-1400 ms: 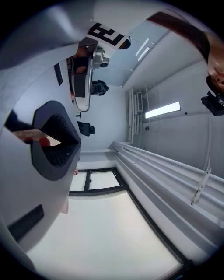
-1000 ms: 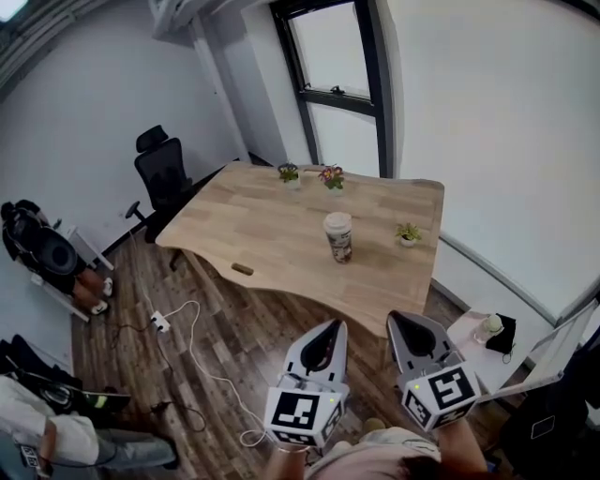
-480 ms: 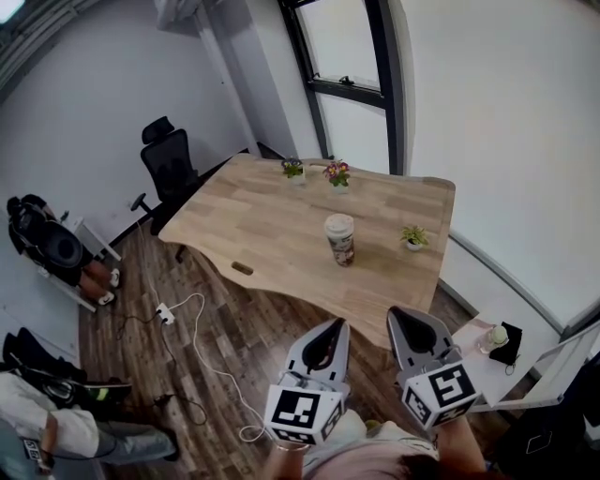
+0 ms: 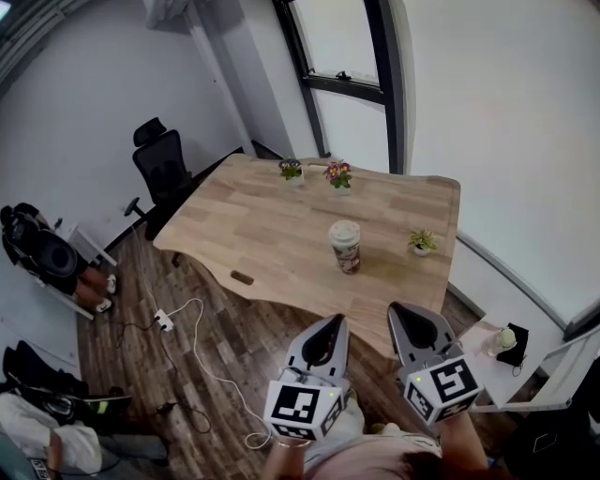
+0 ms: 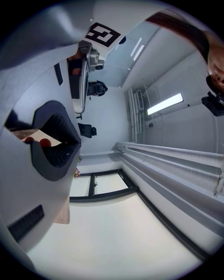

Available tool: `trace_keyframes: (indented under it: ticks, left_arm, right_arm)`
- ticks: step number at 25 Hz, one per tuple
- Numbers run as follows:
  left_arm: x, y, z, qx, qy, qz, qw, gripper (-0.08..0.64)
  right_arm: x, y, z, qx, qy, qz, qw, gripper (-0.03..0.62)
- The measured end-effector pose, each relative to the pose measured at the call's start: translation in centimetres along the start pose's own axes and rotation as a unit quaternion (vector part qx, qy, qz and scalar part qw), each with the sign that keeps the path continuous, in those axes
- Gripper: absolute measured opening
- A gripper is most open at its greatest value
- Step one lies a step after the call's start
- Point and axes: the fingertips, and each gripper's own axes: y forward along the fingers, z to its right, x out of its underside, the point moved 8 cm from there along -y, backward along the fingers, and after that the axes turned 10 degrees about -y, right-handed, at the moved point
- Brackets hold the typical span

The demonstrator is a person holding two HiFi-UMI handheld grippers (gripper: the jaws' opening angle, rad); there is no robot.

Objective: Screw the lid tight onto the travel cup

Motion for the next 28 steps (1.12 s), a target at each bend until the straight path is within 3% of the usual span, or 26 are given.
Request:
trace_keyframes:
  ticks: [19,22,28]
  left_arm:
    - [-2.0,4.6,-10.4,0.062,-0.019,-0.041,0.9971,0.006]
    - [-1.7,5.1,-11.6,0.078,-0.032,-0.047,0.9954,0.051]
    - [-0.7,7.3,-13.1,0.096,-0.037,-0.063,0.9927,0.074]
  right_arm:
    - [-0.9,9.6,-0.9,0.039,-0.006,-0.022,0.999,0.002]
    - [-0.9,10.3,-1.2,0.035,-0.001,-0.026,0.999,0.002]
    - [0.0,11.7,-0.7,0.025,0.011,-0.038,0.999,0.006]
